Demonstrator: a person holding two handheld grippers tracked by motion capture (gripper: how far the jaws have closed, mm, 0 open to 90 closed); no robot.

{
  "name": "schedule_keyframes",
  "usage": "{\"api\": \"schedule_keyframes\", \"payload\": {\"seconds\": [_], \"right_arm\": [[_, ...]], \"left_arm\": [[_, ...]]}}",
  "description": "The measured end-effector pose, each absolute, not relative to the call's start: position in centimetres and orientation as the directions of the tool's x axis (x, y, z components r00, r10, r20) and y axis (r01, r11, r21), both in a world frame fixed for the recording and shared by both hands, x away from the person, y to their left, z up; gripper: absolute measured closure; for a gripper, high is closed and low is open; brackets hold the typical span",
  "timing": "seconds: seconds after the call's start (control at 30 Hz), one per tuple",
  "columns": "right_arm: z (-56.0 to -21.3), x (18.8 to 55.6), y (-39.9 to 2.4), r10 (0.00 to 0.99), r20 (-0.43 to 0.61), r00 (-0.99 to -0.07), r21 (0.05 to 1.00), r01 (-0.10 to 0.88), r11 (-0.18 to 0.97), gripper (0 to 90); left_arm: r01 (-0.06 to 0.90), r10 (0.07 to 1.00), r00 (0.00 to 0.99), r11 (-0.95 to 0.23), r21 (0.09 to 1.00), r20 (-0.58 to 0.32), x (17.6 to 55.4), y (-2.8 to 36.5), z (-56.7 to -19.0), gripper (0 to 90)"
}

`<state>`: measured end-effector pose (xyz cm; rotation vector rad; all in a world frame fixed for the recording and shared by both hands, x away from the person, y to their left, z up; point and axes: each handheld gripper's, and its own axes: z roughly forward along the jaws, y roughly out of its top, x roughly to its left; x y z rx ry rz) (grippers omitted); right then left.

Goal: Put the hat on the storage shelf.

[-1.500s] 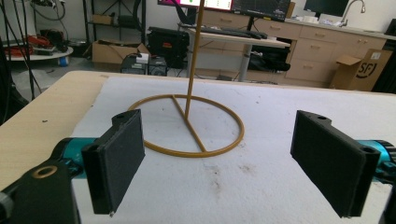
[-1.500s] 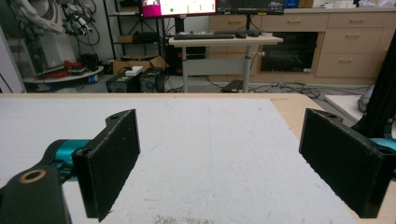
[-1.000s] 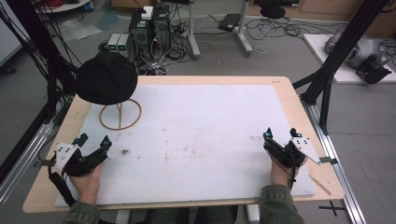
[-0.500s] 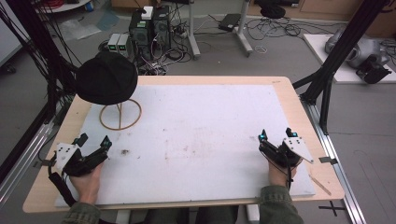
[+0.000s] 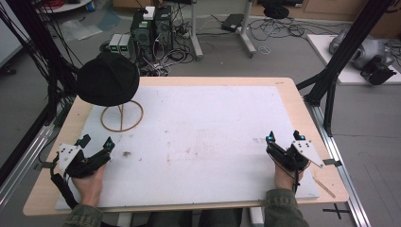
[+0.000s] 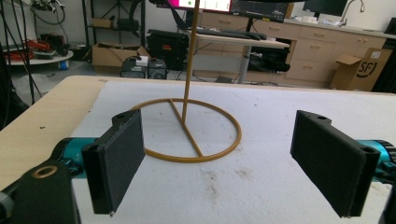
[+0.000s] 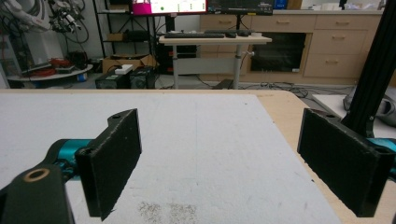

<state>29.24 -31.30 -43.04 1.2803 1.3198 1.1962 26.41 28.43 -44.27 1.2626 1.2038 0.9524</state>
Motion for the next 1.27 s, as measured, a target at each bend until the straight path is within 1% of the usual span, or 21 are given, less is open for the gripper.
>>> {"api": "schedule_keyframes", "payload": {"seconds": [0.3,0.8,1.27], "right_arm": [[-43.20,29.44,-31.10,0.998,0.003,-0.058,0.990,0.142,0.005,12.7],[-43.33,29.39,-31.07,0.997,-0.002,-0.075,0.988,0.157,0.013,12.6],[-43.40,29.11,-31.22,0.997,0.005,-0.071,0.988,0.157,0.007,12.6]], "left_arm": [[0.112,0.978,0.165,0.110,0.988,-0.128,26.46,28.38,-44.31,17.8],[0.117,0.977,0.168,0.111,0.987,-0.130,26.58,28.30,-44.36,17.9],[0.127,0.976,0.179,0.102,0.987,-0.124,26.52,28.13,-44.35,17.9]]}}
